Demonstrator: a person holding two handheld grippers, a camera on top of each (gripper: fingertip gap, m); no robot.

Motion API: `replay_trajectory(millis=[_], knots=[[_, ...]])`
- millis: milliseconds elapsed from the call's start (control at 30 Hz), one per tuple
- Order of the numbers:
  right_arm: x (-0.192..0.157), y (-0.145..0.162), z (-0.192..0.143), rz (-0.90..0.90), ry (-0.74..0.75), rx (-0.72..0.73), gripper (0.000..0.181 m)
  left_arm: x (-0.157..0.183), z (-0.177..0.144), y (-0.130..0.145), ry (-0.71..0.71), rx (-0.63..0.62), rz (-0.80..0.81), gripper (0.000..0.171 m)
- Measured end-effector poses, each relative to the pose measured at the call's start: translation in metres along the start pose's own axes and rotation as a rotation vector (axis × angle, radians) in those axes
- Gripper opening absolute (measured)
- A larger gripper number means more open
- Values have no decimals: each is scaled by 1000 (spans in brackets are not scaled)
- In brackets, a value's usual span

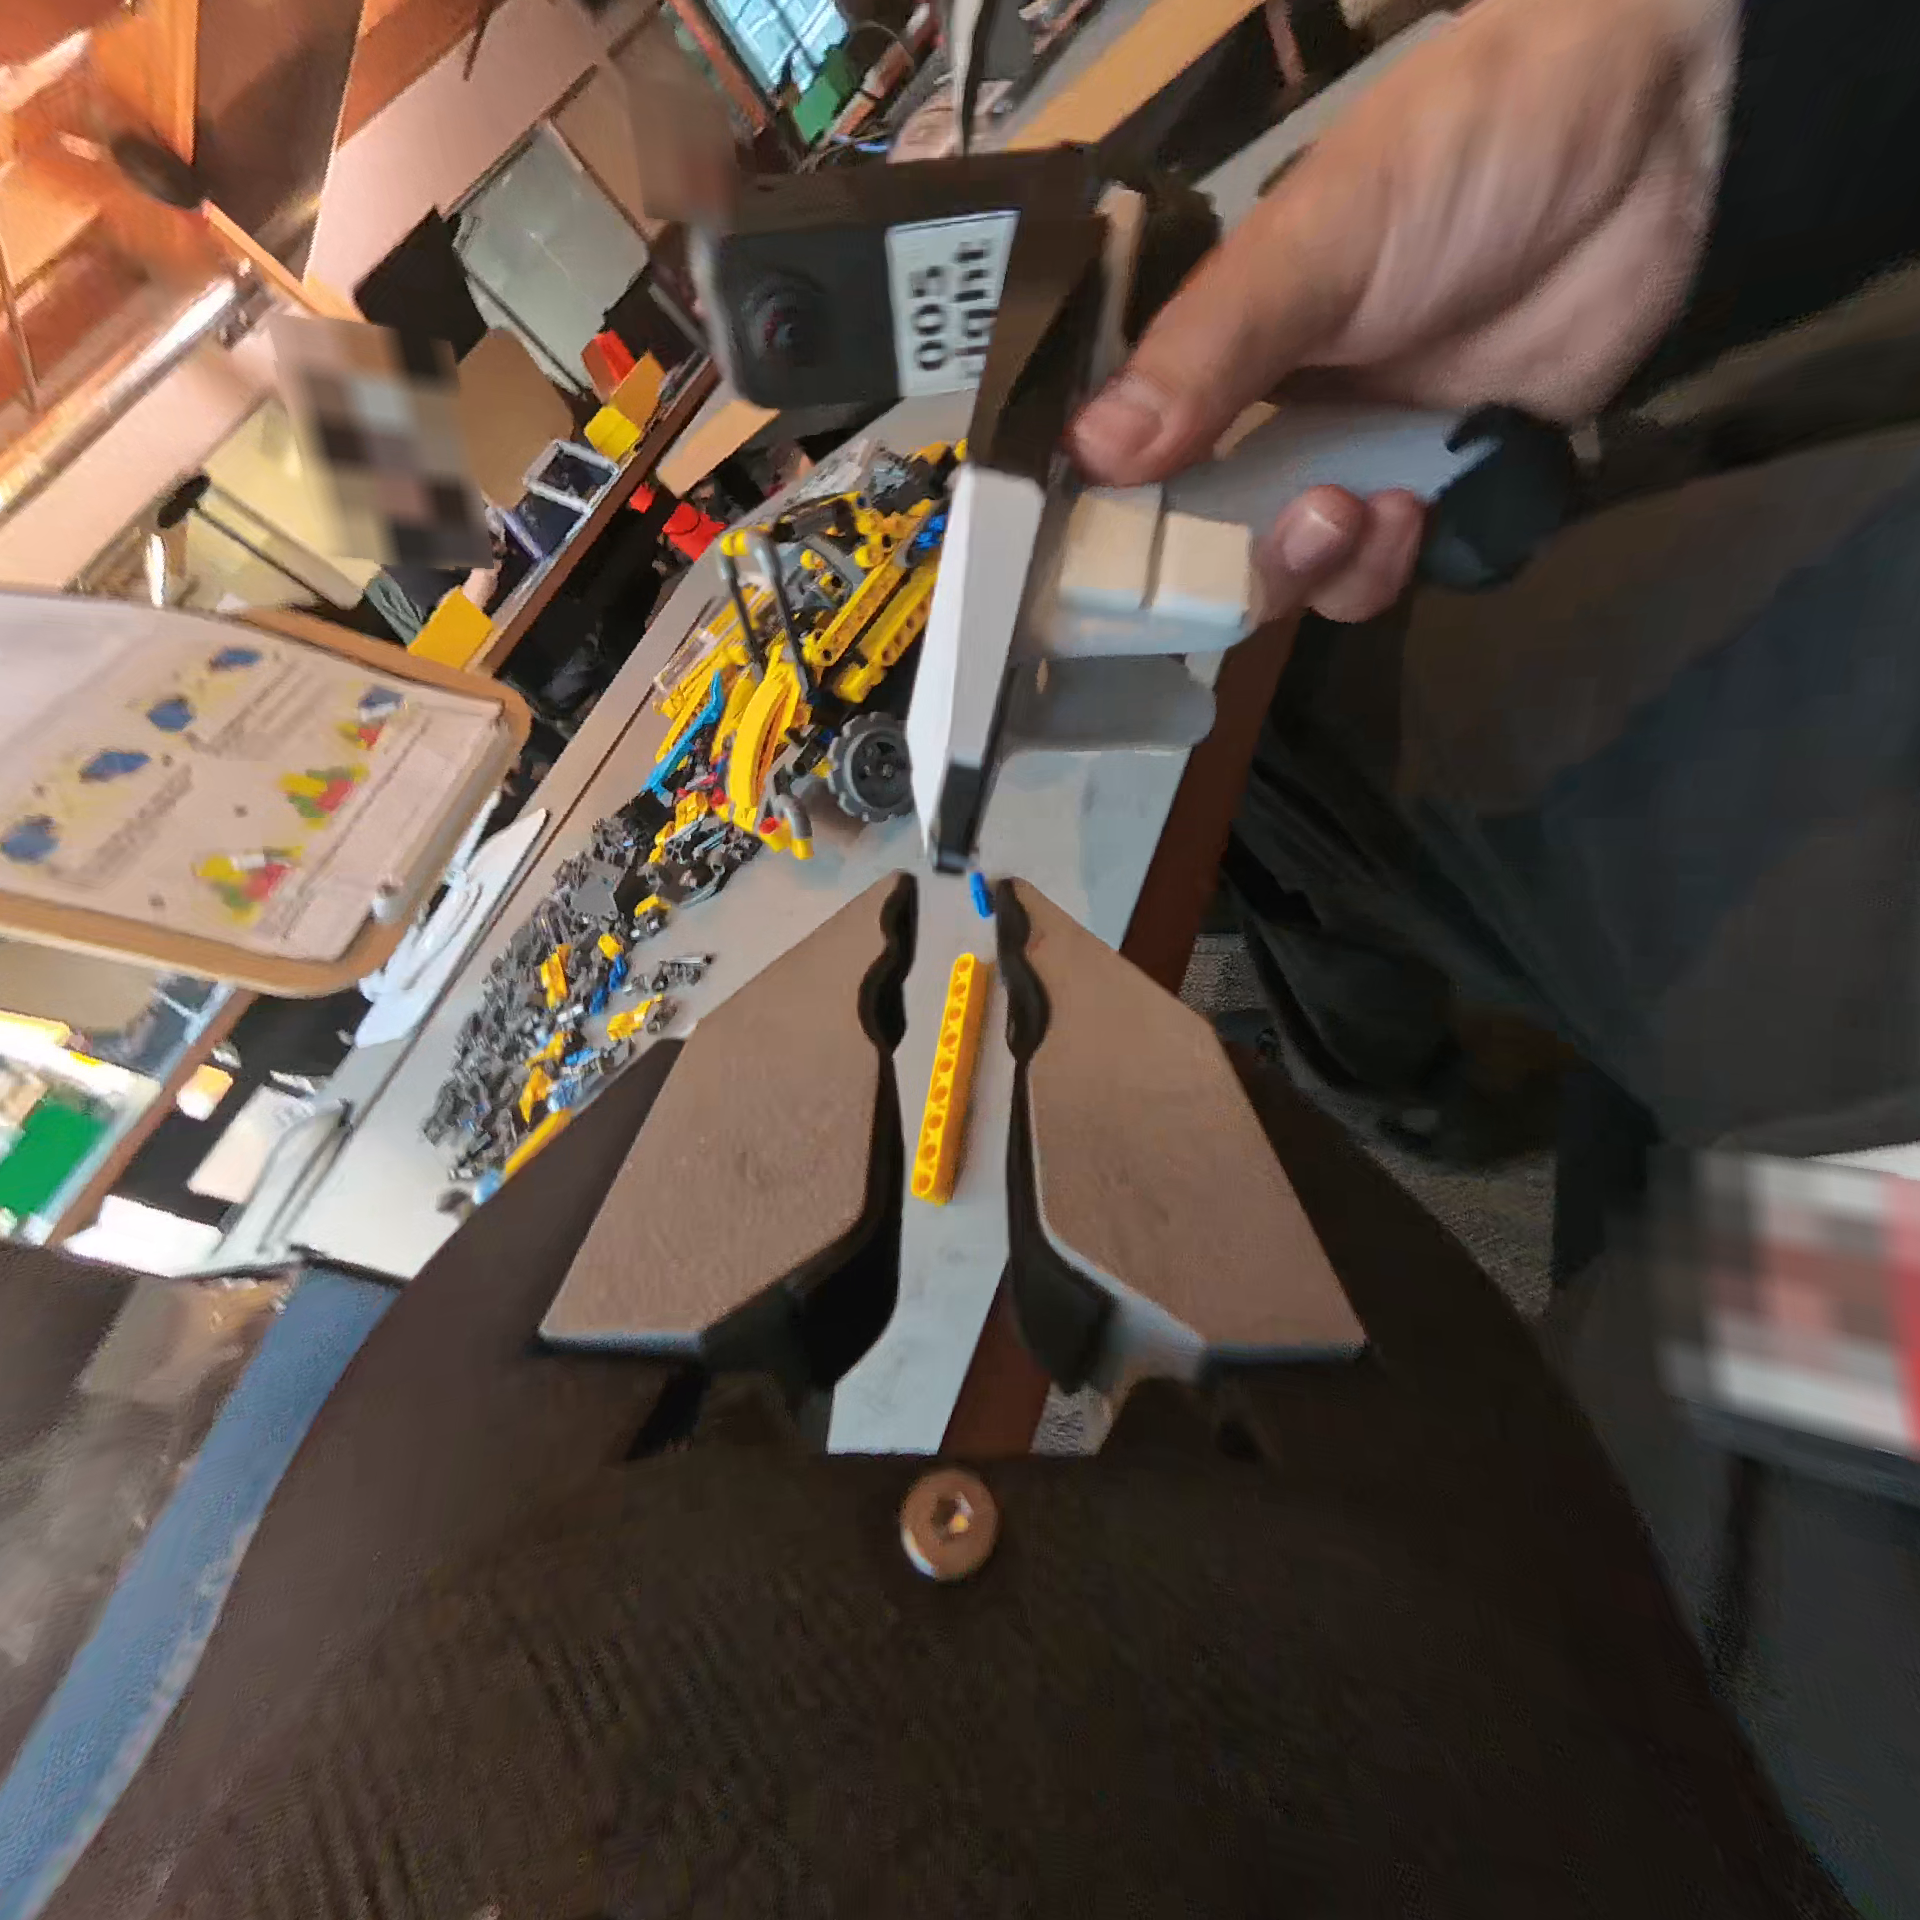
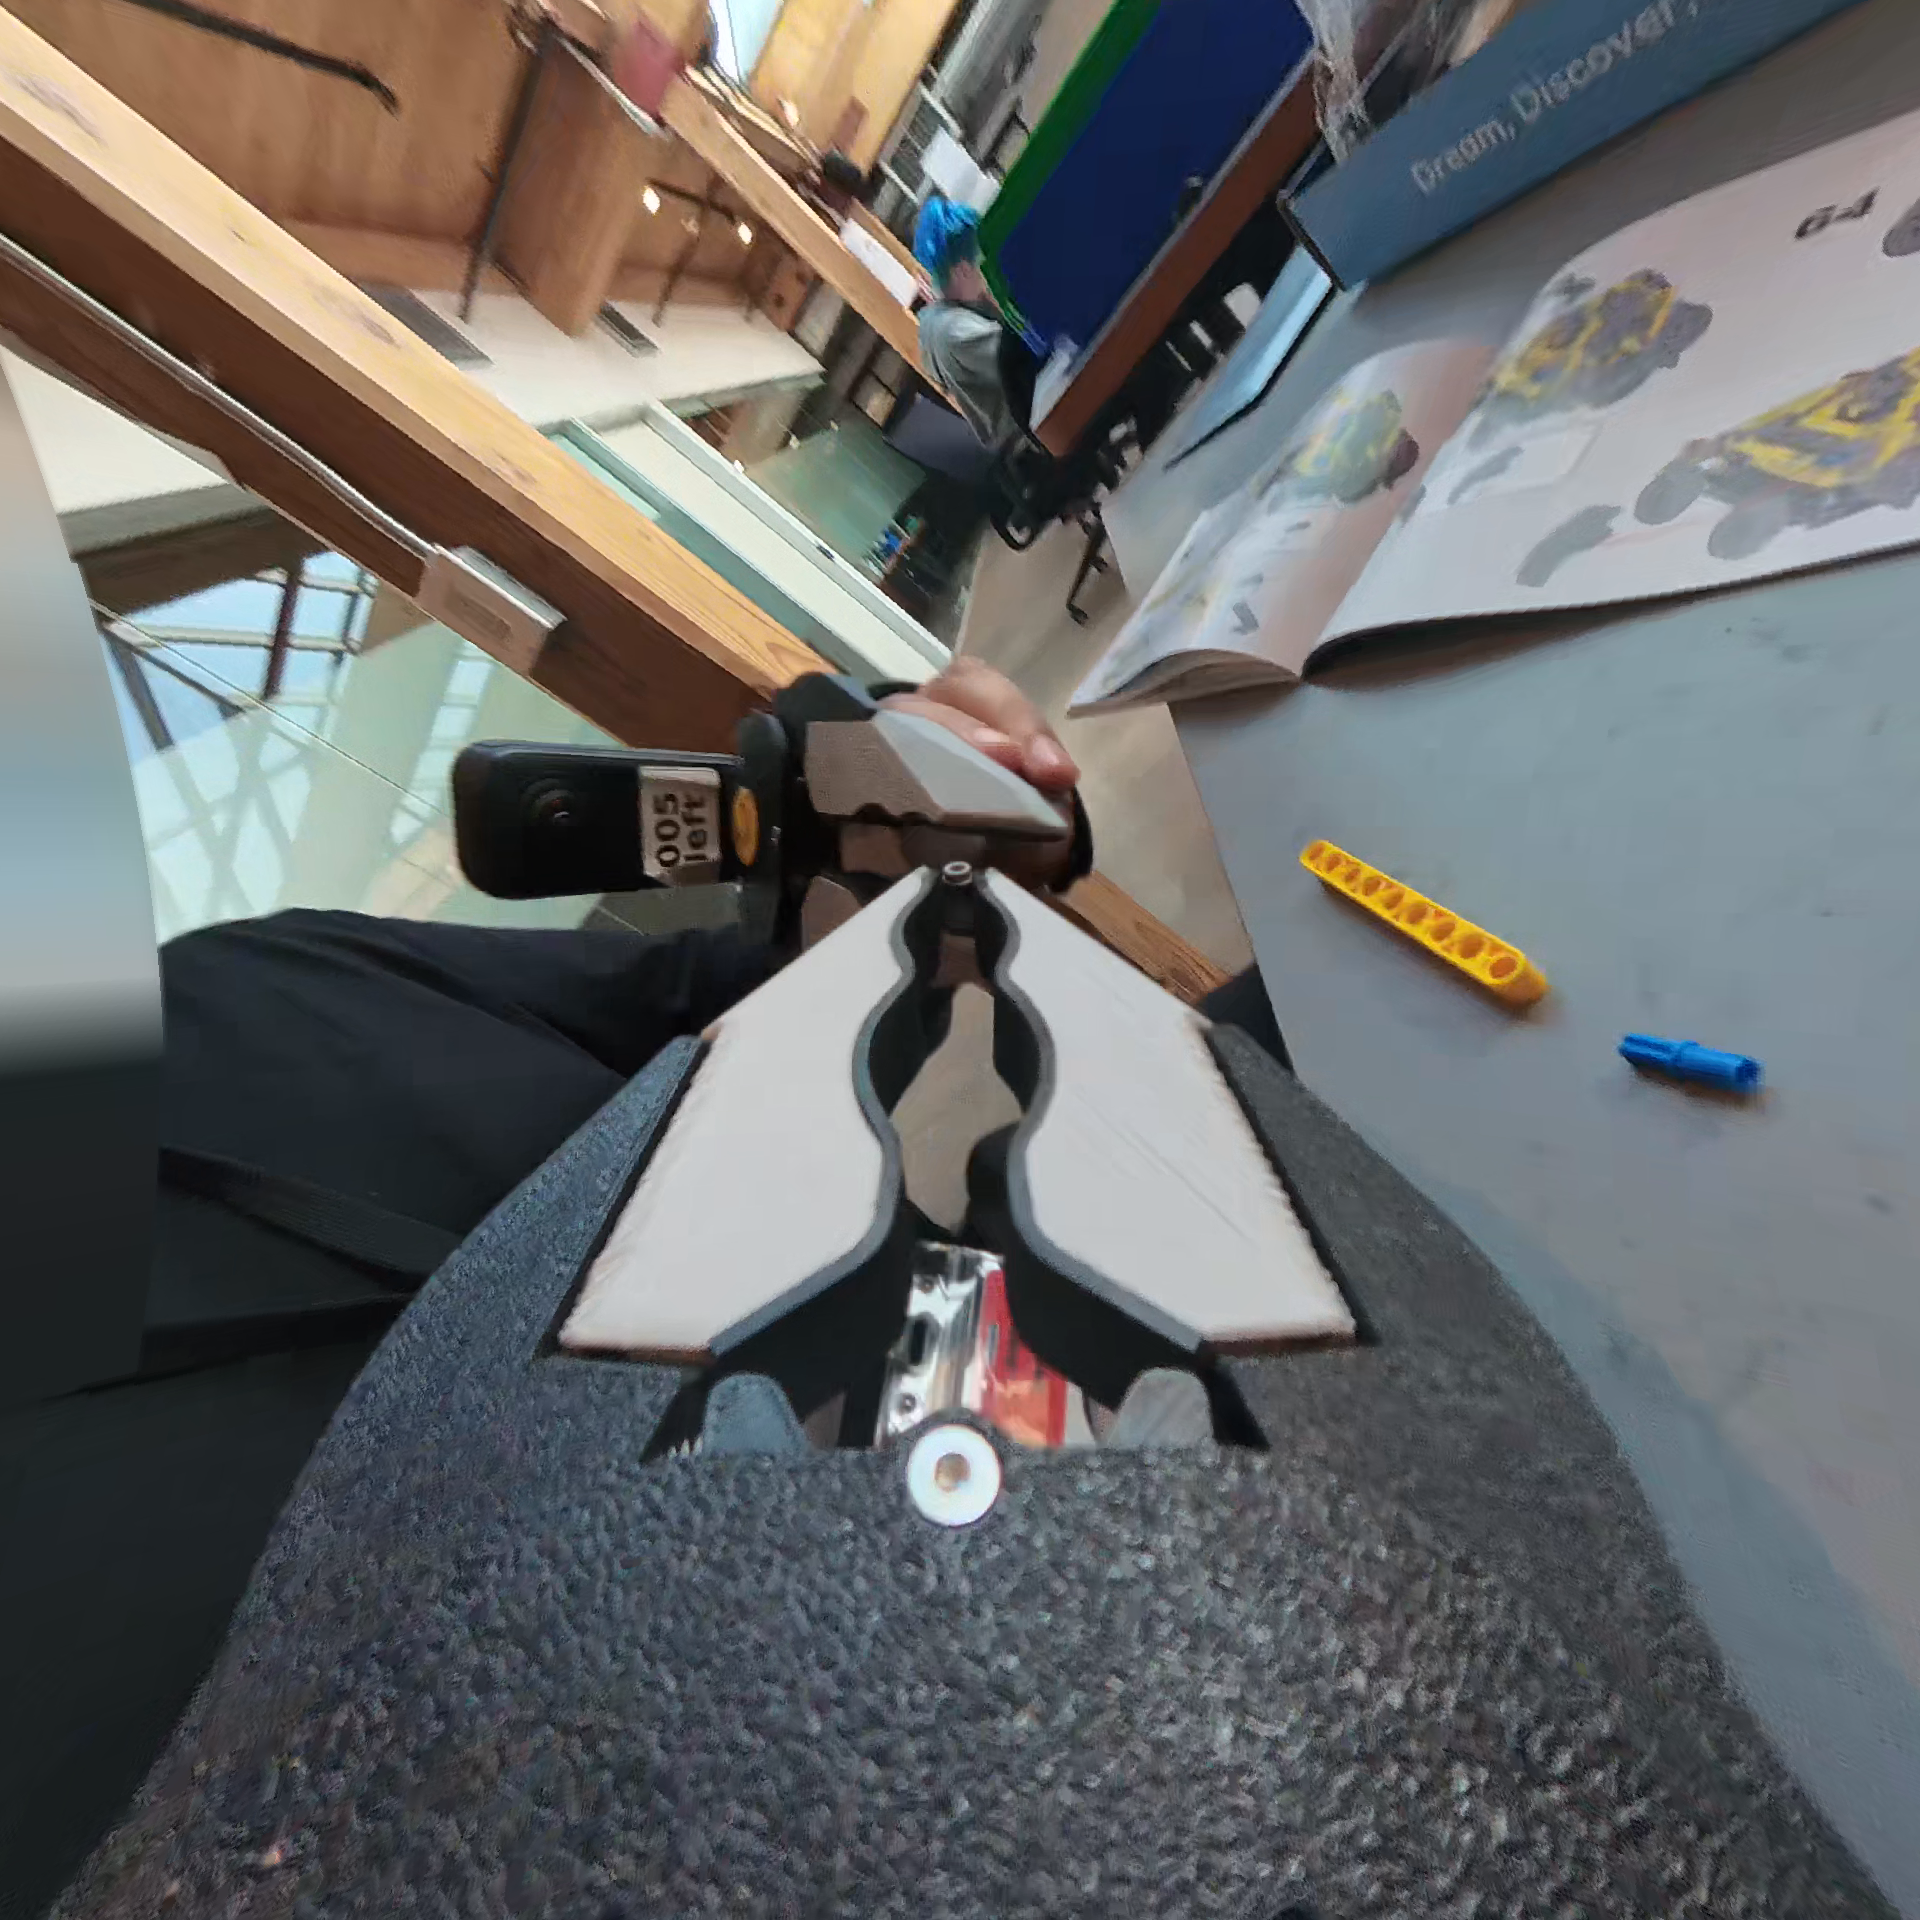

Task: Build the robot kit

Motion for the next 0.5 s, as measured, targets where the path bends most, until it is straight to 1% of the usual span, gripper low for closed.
replay_trajectory(millis=[33,100,167,233,367,500], knots=[[-4,-7,-4,15,-33,40,5,-4,-1,1,-10,6,-55,15],[-10,-17,-10,12,-76,112,4,-10,-2,2,4,40,-226,21],[-19,-22,-14,-24,-115,164,4,-9,-3,-9,75,149,-427,20],[-27,-23,-16,-73,-140,197,4,-9,-6,-23,143,269,-584,20],[-39,-19,-16,-166,-169,233,4,-12,-10,-38,208,401,-769,16],[-45,-15,-15,-208,-198,243,4,-9,-14,-51,327,523,-898,15]])
Point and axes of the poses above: each gripper's, where its closed fingertips meet, z out along the fingers, y out of its underside, x = y × z across the jaws, the point moved 1 cm from there along -z, back along the fingers, and after that the axes turned 13 degrees about y, right-handed, at the moved point
